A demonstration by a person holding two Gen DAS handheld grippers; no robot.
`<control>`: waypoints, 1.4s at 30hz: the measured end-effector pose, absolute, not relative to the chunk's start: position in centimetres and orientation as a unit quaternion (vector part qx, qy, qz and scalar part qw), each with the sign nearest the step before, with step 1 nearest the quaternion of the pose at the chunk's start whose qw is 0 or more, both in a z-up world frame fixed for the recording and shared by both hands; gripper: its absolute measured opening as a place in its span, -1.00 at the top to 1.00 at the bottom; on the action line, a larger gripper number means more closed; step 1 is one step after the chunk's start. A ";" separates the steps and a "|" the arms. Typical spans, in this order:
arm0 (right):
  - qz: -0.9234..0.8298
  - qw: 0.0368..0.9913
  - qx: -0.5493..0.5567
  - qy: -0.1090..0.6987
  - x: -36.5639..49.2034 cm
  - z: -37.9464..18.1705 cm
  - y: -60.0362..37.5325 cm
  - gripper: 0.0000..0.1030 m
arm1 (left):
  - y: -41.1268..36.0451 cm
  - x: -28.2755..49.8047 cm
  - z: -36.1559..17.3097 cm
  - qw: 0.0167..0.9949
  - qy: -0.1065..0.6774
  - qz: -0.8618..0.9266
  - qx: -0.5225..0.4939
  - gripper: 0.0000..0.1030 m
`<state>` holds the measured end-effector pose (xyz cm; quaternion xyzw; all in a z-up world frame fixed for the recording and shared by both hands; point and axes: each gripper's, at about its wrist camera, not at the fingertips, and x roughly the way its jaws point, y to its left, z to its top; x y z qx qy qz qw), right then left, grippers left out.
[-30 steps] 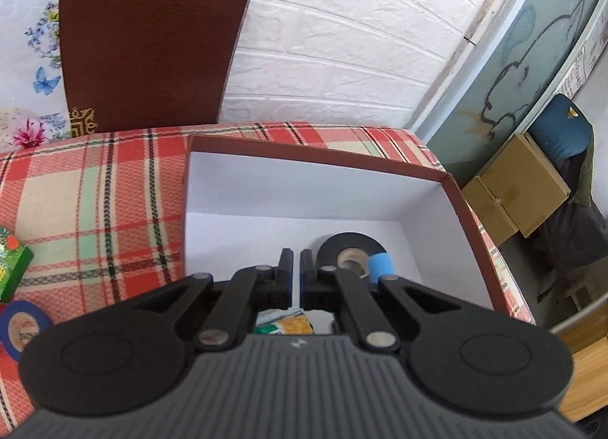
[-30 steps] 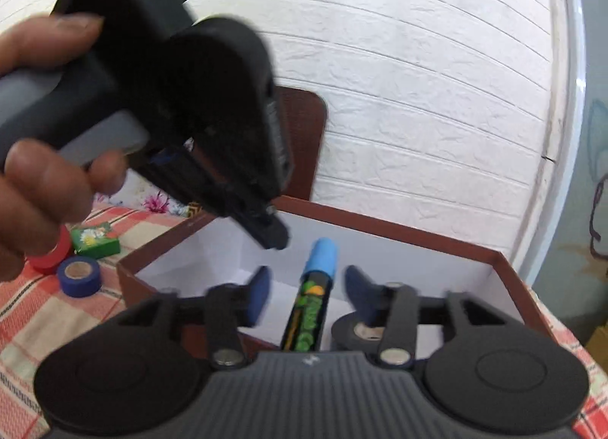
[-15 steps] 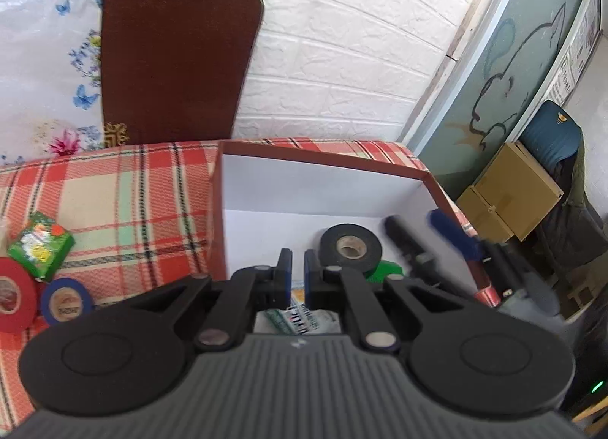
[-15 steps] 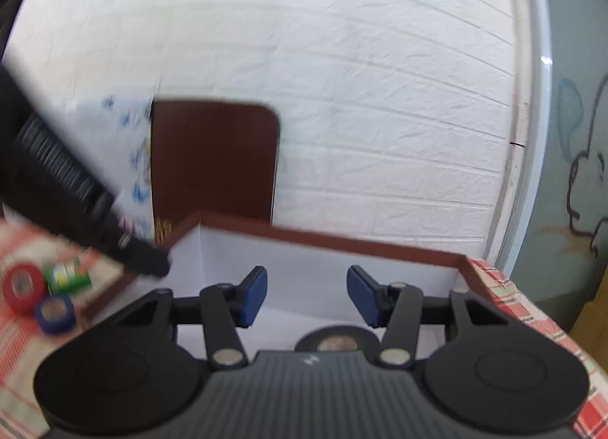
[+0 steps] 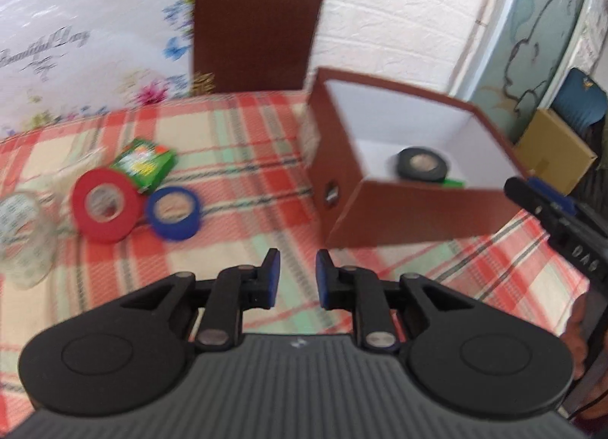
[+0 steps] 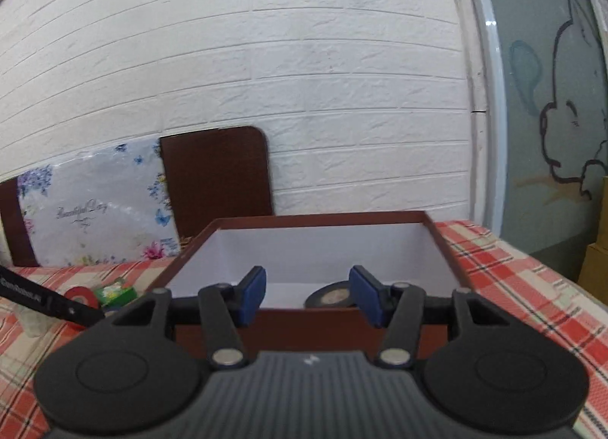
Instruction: Organize objects
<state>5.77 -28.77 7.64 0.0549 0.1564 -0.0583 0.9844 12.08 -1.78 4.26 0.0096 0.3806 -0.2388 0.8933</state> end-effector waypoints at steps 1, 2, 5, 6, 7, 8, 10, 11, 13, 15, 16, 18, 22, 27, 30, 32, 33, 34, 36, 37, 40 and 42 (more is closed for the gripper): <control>-0.039 0.984 0.053 0.165 6.0 7.5 -27.8 0.02 | -0.7 11.9 3.8 0.896 0.383 -0.223 0.017 0.57; -0.020 0.983 0.052 0.173 6.2 7.3 -26.8 0.02 | 0.3 11.9 3.3 0.899 0.385 -0.205 0.024 0.57; 0.038 0.976 0.052 0.207 7.2 6.2 -23.4 0.02 | 3.9 11.9 2.0 0.903 0.397 -0.161 0.027 0.57; 0.055 0.973 0.048 0.219 7.6 5.7 -22.1 0.02 | 5.1 12.0 1.7 0.904 0.400 -0.148 0.024 0.57; 0.068 0.970 0.041 0.229 7.9 5.3 -20.9 0.02 | 6.2 12.0 1.3 0.905 0.402 -0.135 0.023 0.57; 0.079 0.967 0.032 0.238 8.1 4.8 -19.7 0.02 | 7.1 12.0 1.0 0.907 0.403 -0.122 0.024 0.56; 0.100 0.961 0.020 0.257 8.5 4.1 -17.6 0.02 | 8.9 12.0 0.3 0.909 0.405 -0.095 0.026 0.51; 0.109 0.958 0.017 0.264 8.7 3.8 -16.8 0.02 | 9.7 12.1 0.0 0.910 0.406 -0.084 0.022 0.45; 0.121 0.953 0.008 0.276 9.0 3.6 -15.3 0.01 | 11.4 12.4 -0.5 0.911 0.408 -0.065 0.013 0.43; 0.129 0.950 -0.002 0.285 9.5 3.5 -14.1 0.01 | 12.7 12.9 -1.0 0.911 0.410 -0.044 0.007 0.43; 0.133 0.948 -0.007 0.290 9.8 3.5 -13.5 0.01 | 13.4 13.1 -1.1 0.911 0.411 -0.032 0.004 0.43; 0.141 0.944 -0.019 0.296 10.3 3.5 -12.3 0.01 | 14.7 13.5 -1.4 0.914 0.406 -0.016 -0.003 0.39; 0.155 0.939 -0.039 0.304 11.5 3.5 -9.8 -0.01 | 16.7 14.2 -1.6 0.924 0.381 0.026 0.014 0.23; 0.174 0.934 -0.072 0.304 13.7 3.0 -6.2 -0.02 | 19.0 14.4 -3.8 0.950 0.294 0.079 0.068 -0.34; 0.192 0.928 -0.087 0.307 15.4 2.3 -3.7 -0.02 | 21.1 14.4 -3.7 0.956 0.288 0.061 0.006 -0.36; 0.204 0.924 -0.103 0.306 16.3 1.8 -2.1 -0.02 | 21.9 14.3 -3.7 0.957 0.283 0.061 -0.028 -0.36; 0.207 0.923 -0.113 0.304 16.7 1.7 -1.2 -0.02 | 22.2 14.1 -3.6 0.957 0.280 0.066 -0.039 -0.36; 0.211 0.921 -0.121 0.303 17.3 1.5 -0.3 -0.02 | 22.5 14.0 -3.5 0.958 0.275 0.070 -0.049 -0.37; 0.223 0.919 -0.130 0.297 18.4 1.5 1.3 -0.02 | 22.9 13.8 -3.6 0.958 0.268 0.078 -0.068 -0.37; 0.229 0.919 -0.129 0.292 19.0 1.6 2.0 -0.02 | 23.1 13.8 -3.7 0.958 0.266 0.082 -0.077 -0.37; 0.242 0.920 -0.127 0.279 20.9 1.8 4.1 -0.19 | 23.4 13.7 -3.8 0.957 0.262 0.084 -0.087 -0.37; 0.248 0.919 -0.142 0.272 21.9 1.5 5.5 -0.63 | 23.5 13.8 -3.8 0.958 0.261 0.082 -0.087 -0.40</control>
